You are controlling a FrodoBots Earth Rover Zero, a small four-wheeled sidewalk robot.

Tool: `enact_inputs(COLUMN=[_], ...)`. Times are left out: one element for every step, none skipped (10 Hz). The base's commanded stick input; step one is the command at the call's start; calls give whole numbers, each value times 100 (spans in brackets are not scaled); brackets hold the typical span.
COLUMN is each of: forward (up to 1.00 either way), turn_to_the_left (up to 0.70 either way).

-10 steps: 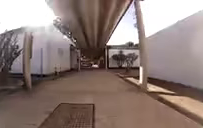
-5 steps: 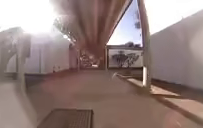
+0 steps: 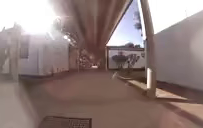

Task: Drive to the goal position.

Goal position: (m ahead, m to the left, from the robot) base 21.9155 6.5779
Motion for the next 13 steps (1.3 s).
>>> enact_inputs(forward=[50, 50, 50, 50, 50, 50, 50, 50, 50, 50, 50, 50, 50], turn_to_the_left=[0, 0, 0, 0, 0, 0, 0, 0, 0, 0, 0, 0, 0])
